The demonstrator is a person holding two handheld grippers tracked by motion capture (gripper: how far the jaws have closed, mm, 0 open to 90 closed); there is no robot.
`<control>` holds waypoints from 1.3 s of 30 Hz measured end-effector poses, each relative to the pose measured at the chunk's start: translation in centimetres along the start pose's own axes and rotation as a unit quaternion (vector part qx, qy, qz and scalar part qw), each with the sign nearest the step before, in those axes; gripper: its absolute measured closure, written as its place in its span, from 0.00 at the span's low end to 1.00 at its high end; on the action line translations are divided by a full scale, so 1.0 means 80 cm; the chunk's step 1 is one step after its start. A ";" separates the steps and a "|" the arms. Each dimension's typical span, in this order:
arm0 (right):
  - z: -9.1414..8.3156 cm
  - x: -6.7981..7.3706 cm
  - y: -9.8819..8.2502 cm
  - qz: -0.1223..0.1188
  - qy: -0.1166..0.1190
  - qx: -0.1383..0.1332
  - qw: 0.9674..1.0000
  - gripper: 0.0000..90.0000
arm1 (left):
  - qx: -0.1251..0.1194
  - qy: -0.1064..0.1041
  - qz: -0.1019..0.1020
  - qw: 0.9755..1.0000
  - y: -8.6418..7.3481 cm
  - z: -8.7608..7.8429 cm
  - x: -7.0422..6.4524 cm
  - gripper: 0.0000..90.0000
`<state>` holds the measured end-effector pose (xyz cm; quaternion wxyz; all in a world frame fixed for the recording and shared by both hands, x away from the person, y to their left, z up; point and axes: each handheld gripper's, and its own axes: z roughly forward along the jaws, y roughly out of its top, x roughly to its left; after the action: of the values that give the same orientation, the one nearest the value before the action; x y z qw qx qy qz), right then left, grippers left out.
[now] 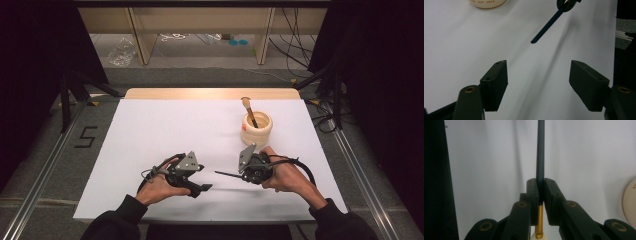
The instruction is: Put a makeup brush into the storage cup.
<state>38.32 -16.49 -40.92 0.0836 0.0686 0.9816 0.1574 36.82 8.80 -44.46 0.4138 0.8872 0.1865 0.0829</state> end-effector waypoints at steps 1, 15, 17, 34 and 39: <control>0.000 0.001 0.001 -0.005 0.002 0.001 1.000 0.92 | -0.001 -0.003 -0.001 1.000 0.001 0.001 0.001 0.36; 0.004 0.011 0.013 -0.030 0.009 0.006 0.999 0.92 | 0.037 -0.022 0.048 0.998 0.021 0.008 -0.006 0.50; 0.004 0.011 0.015 -0.037 0.008 0.006 0.999 0.92 | 0.046 -0.022 0.056 0.997 0.023 0.010 -0.009 0.51; 0.009 0.020 0.028 -0.056 0.016 0.007 0.998 0.92 | 0.083 -0.051 0.062 0.993 0.026 0.021 -0.013 0.68; 0.010 0.023 0.031 -0.062 0.016 0.010 0.998 0.92 | 0.094 -0.055 0.072 0.991 0.025 0.026 -0.011 0.70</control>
<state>36.90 -13.62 -41.12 0.0764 0.0057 0.9868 0.1427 37.13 5.80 -44.23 0.3308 0.9366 0.1063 0.0454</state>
